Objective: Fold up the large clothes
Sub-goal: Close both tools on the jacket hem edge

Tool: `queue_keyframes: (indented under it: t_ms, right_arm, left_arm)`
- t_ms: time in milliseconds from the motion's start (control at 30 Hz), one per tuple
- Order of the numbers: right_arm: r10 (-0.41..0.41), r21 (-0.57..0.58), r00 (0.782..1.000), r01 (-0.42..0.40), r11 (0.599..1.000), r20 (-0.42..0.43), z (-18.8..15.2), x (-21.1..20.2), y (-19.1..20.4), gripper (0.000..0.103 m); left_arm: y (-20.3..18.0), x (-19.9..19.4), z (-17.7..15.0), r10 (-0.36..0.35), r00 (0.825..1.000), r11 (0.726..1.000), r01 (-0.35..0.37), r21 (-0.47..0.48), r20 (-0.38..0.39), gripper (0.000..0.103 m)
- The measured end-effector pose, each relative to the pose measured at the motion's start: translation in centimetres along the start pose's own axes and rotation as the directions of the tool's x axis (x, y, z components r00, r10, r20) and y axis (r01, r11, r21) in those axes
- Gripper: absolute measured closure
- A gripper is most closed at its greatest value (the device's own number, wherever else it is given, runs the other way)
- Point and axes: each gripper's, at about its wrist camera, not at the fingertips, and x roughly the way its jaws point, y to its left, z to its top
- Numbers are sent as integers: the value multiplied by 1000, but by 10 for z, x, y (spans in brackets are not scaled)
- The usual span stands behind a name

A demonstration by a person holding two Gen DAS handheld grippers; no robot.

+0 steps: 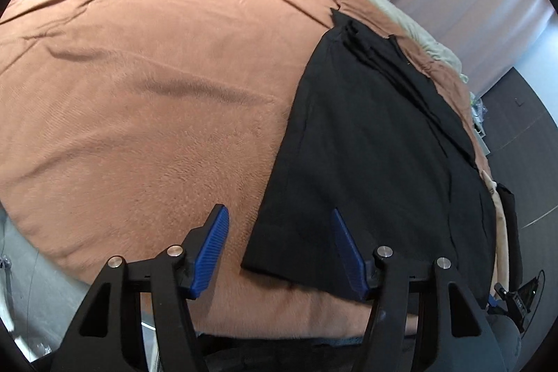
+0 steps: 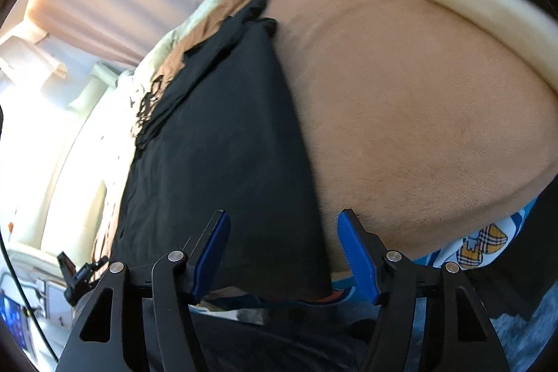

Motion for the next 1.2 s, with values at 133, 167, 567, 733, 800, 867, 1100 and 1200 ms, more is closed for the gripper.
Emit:
queue_keyframes:
  t_ms: [133,167,567,733,800,867,1100,1200]
  right_arm:
    - [97,31,995,-96,995,-12,2,-1,-6,42]
    - [142,42,990,-141,989,-22,1,0,-7,42]
    - [355,97,934,-350,932,-38,-12,1,-12,42]
    - [501,113,861,-508,854,87,-9,-12,-20,42]
    - [454,105,888,-459,882,67,-8,-8,-18,42]
    - [413,111,910,-413,904,30,-10,-2,-18,42]
    - [384,140,923,-380,914,1,-21,12,-27,42]
    - [414,123,910,-412,903,10,-18,19,-15,42]
  left_arm:
    - [1,5,2,-14,1000,1000,14,5,1,41]
    - [2,5,3,-21,1000,1000,21,-2,0,41]
    - [30,3,-3,-303,952,939,291,-186,-39,42]
    - [29,5,-1,-352,936,919,341,-199,-19,47]
    - [25,9,-1,-356,934,917,345,-202,-23,48]
    - [22,9,0,-358,934,917,347,-196,-23,48]
    - [15,13,3,-340,940,926,330,-183,-28,48]
    - [12,18,8,-335,942,928,324,-184,-29,54]
